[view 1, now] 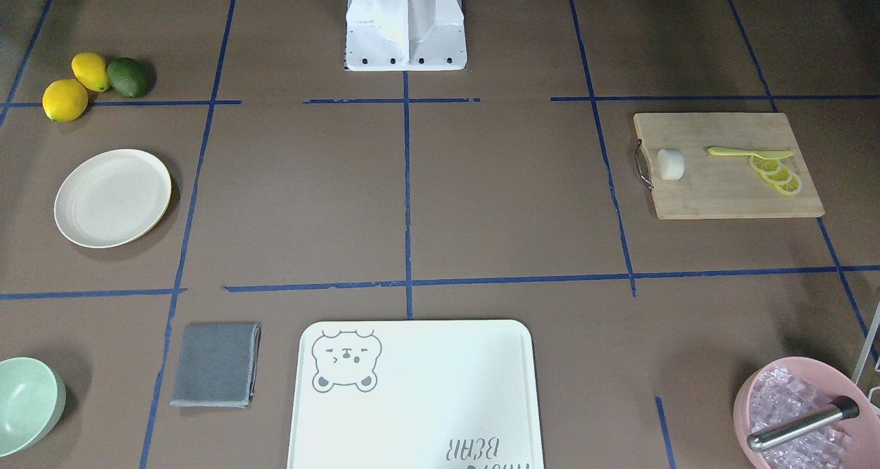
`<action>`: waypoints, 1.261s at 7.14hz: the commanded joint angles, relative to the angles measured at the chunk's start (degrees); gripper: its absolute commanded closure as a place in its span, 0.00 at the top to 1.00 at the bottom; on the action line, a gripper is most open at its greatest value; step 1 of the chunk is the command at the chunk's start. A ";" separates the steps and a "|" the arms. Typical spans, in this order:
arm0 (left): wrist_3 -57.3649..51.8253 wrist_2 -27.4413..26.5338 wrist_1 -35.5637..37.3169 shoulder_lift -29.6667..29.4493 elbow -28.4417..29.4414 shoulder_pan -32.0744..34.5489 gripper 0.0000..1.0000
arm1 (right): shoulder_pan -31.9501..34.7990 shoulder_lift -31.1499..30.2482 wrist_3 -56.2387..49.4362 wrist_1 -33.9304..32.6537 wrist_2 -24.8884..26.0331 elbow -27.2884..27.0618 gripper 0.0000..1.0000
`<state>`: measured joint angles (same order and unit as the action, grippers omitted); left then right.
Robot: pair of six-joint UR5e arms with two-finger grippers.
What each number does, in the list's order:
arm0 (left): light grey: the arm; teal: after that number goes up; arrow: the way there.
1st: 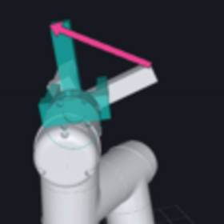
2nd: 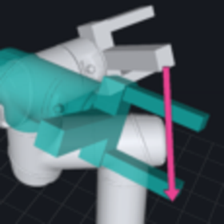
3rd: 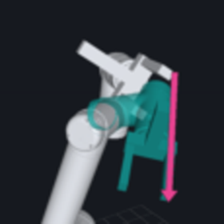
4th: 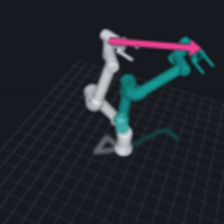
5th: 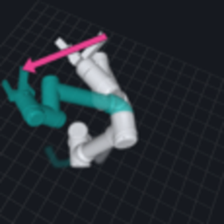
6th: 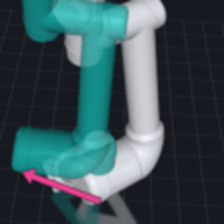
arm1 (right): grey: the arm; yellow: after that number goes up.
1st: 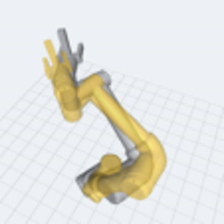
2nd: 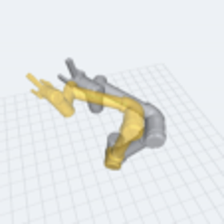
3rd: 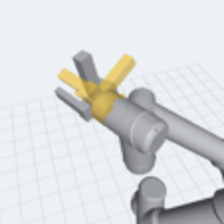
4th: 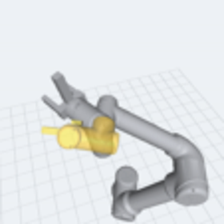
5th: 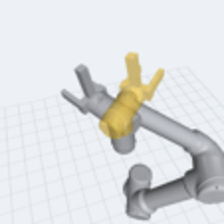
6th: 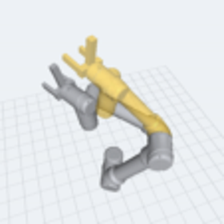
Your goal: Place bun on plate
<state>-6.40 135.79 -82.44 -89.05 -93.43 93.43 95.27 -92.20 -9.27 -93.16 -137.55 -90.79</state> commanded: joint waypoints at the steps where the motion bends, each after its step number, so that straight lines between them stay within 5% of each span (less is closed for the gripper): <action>1: -0.02 0.00 0.09 0.02 0.00 0.00 1.00 | 0.00 -0.09 -0.04 1.57 0.09 0.18 1.00; 5: 0.16 0.09 0.00 0.20 -0.44 0.00 1.00 | -1.57 0.09 6.34 5.07 0.18 -0.26 1.00; 8: 0.33 0.09 -0.09 0.46 -1.75 0.00 1.00 | -12.45 -0.35 32.22 24.99 0.79 -0.44 1.00; 9: 0.33 0.09 -0.09 0.55 -2.10 0.00 1.00 | -15.96 -0.61 34.91 26.27 0.79 -1.91 1.00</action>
<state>-6.09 135.91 -82.52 -88.64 -94.99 93.43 83.68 -92.54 19.53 -71.00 -136.86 -91.57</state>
